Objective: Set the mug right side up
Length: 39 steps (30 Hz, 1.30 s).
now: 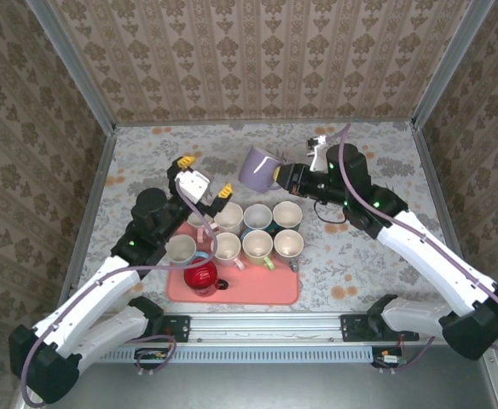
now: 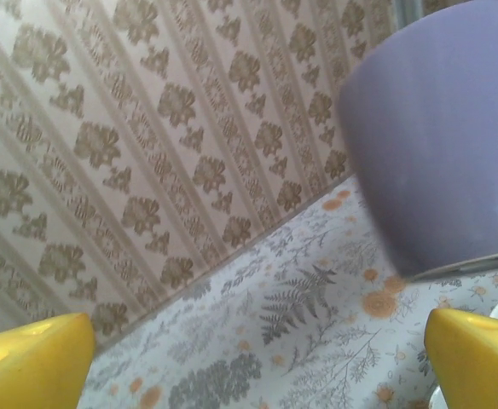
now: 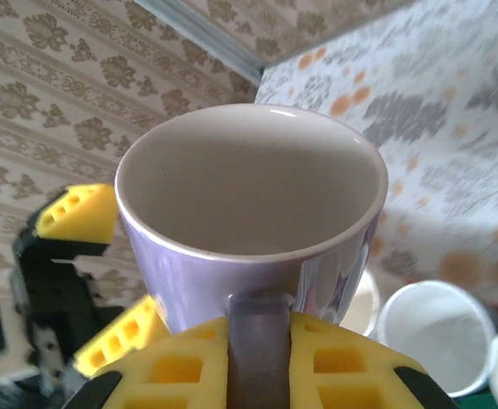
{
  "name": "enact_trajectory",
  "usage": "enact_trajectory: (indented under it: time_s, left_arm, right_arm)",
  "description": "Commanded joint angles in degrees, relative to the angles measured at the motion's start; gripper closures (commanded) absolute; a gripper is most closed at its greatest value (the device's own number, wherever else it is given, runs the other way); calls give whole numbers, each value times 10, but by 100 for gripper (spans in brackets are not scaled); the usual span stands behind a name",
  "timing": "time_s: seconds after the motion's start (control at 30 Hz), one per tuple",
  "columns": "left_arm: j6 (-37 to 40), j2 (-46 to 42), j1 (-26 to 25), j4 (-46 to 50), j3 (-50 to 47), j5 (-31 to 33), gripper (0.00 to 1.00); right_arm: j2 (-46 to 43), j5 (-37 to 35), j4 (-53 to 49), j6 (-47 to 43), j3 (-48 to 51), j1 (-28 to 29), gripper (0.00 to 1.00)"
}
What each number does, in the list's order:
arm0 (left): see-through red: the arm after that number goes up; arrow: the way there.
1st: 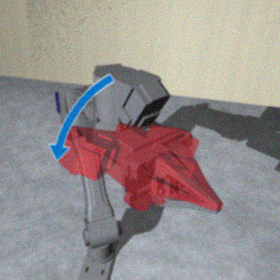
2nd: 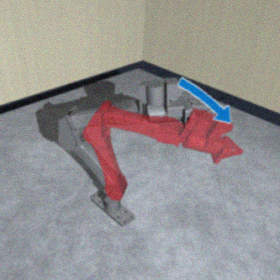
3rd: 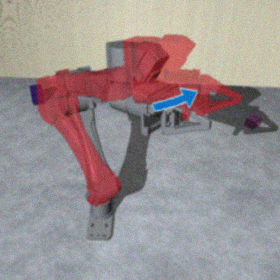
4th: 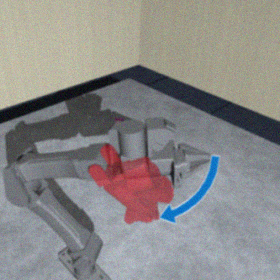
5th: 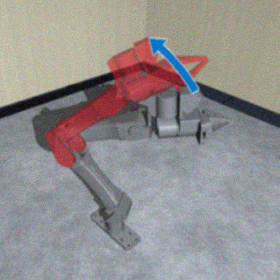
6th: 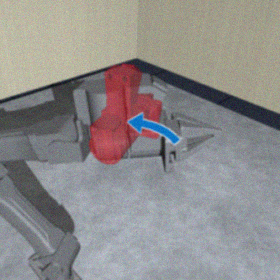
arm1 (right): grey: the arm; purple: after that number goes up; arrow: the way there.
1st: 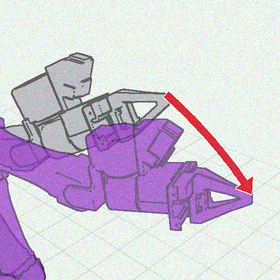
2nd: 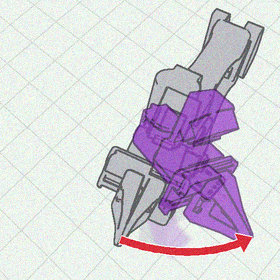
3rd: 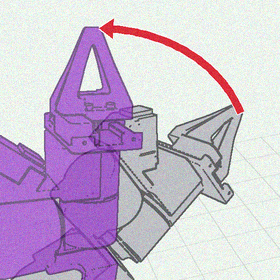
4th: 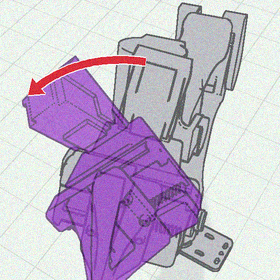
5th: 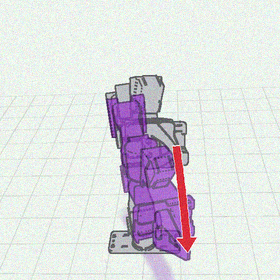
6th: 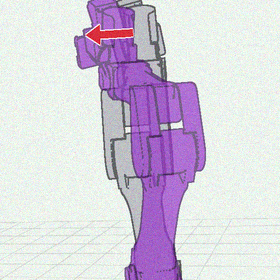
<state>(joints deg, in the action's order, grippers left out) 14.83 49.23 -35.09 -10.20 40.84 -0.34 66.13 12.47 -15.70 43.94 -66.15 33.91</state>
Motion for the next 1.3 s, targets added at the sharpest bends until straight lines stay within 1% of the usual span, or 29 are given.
enact_trajectory:
  time_s: [0.0,0.1,0.13,0.17,0.27,0.37,0.47,0.63,0.77,1.0,1.17,1.27]
  left_arm:
    - [-98,12,32,125,63,30,0]
    - [-152,46,79,204,119,9,0]
    - [-161,54,86,219,131,4,0]
    - [-169,62,111,228,137,9,0]
    - [-188,61,133,211,120,27,0]
    - [-203,43,142,160,74,26,0]
    - [-208,41,145,144,60,32,0]
    - [-217,42,149,139,55,42,0]
    - [-226,40,151,132,47,39,0]
    - [-226,48,152,134,48,35,0]
    - [-225,49,153,131,46,33,0]
    - [-224,50,152,130,44,36,0]
  right_arm:
    - [-35,-94,15,-153,31,28,100]
    - [-56,-135,41,-244,61,71,100]
    - [-64,-140,58,-274,75,85,100]
    - [-75,-154,79,-306,92,105,100]
    - [-99,-185,124,-377,138,155,100]
    - [-119,-189,139,-423,171,190,100]
    - [-147,-192,158,-458,208,219,100]
    - [-207,-152,185,-495,272,254,100]
    - [-240,-148,175,-524,311,304,100]
    - [-266,-133,174,-504,369,359,100]
    - [-266,-106,212,-485,411,368,100]
    - [-250,-110,223,-478,423,369,100]
